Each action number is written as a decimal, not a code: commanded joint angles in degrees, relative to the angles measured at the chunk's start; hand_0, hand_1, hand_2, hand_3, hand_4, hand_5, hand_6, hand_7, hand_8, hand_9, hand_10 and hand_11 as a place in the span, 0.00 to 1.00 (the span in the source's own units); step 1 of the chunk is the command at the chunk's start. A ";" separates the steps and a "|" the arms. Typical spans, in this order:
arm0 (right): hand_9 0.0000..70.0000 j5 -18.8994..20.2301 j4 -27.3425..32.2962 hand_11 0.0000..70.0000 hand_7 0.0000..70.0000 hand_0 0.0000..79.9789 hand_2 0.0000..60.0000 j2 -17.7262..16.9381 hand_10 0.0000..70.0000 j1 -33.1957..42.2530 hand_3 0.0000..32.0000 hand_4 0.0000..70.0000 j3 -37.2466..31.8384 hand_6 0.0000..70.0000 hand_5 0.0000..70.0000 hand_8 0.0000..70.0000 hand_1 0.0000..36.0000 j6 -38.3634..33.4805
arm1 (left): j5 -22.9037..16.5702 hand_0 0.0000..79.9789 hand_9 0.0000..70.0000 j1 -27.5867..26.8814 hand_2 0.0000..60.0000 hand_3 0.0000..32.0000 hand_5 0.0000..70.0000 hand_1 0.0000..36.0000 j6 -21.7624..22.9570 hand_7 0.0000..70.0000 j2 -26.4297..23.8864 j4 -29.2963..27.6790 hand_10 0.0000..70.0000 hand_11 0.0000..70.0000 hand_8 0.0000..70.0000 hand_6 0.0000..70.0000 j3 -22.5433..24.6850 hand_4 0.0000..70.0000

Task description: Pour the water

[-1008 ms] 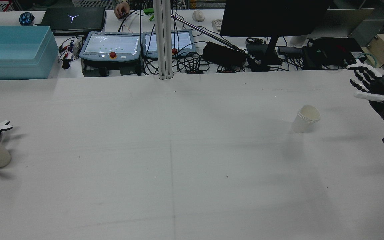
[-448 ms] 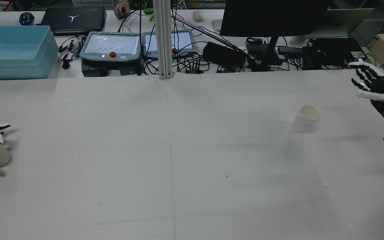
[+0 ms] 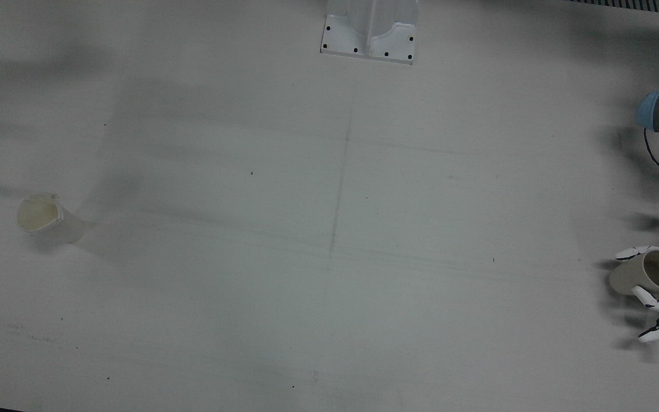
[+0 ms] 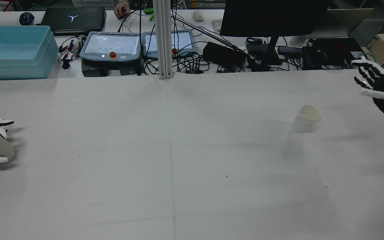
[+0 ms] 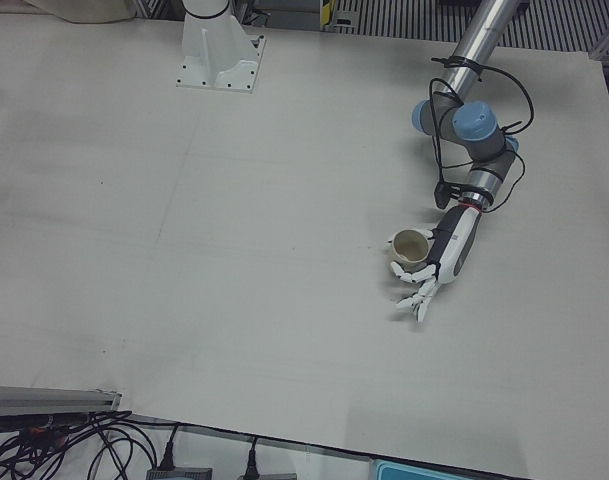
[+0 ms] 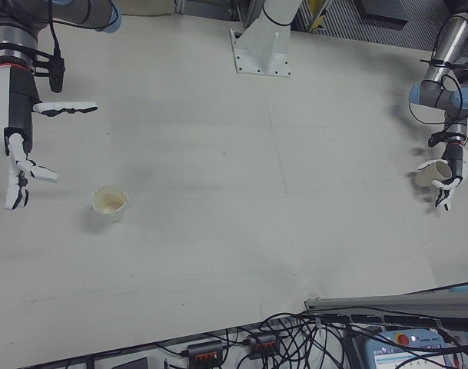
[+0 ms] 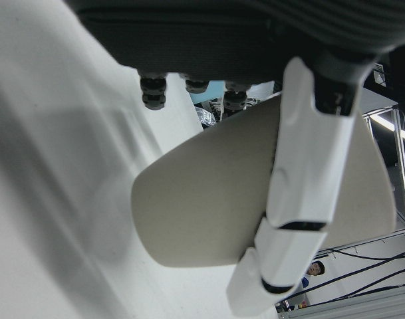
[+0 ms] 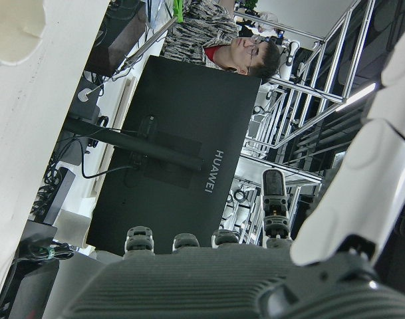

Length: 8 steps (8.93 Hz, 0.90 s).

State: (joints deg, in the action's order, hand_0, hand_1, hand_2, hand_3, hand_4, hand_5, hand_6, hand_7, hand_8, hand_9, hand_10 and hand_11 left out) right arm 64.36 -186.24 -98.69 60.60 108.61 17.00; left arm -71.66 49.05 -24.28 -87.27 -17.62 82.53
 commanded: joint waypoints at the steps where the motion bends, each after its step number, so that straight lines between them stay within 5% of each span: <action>1: 0.00 3.38 5.49 0.08 0.03 0.58 0.09 -4.20 0.04 3.21 0.00 0.00 -2.33 0.01 0.41 0.00 0.31 -0.22 | -0.50 0.90 0.04 0.52 1.00 0.00 1.00 1.00 6.42 0.29 0.70 12.65 0.06 0.13 0.01 0.14 12.62 0.99; 2: 0.00 3.75 15.80 0.08 0.03 0.58 0.09 -4.15 0.04 2.78 0.00 0.00 -13.75 0.01 0.39 0.00 0.32 -0.57 | -0.50 0.89 0.04 0.18 1.00 0.00 1.00 1.00 7.57 0.29 0.44 15.13 0.06 0.14 0.01 0.14 15.01 1.00; 3: 0.00 3.75 26.96 0.12 0.04 0.58 0.13 -1.97 0.07 2.25 0.00 0.00 -25.35 0.03 0.23 0.00 0.33 -0.39 | -0.50 0.87 0.04 0.09 1.00 0.00 1.00 1.00 7.75 0.30 0.00 17.68 0.06 0.12 0.01 0.15 17.56 0.99; 4: 0.00 3.93 30.90 0.12 0.04 0.58 0.14 1.79 0.07 2.07 0.00 0.00 -33.82 0.03 0.16 0.01 0.34 -0.65 | -0.58 0.94 0.04 0.08 1.00 0.00 1.00 1.00 7.84 0.31 -0.09 19.62 0.06 0.13 0.02 0.15 19.58 0.98; 5: 0.01 3.93 31.02 0.10 0.11 0.61 0.19 2.61 0.05 1.20 0.00 0.07 -35.38 0.07 0.56 0.02 0.43 0.21 | -0.59 1.00 0.04 0.17 1.00 0.00 1.00 1.00 8.19 0.32 -0.09 20.86 0.06 0.13 0.02 0.16 20.91 0.99; 8: 0.01 3.58 30.76 0.07 0.15 0.64 0.20 4.29 0.03 -3.80 0.00 0.11 -34.00 0.09 0.69 0.02 0.50 7.75 | -0.59 1.00 0.04 0.44 1.00 0.00 1.00 1.00 10.30 0.32 0.26 22.01 0.06 0.13 0.02 0.16 22.59 0.96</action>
State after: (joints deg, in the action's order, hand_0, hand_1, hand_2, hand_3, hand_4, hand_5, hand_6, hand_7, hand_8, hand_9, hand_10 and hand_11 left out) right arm 68.21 -155.86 -95.93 60.37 74.78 19.05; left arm -72.24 49.34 -15.03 -87.19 3.30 103.52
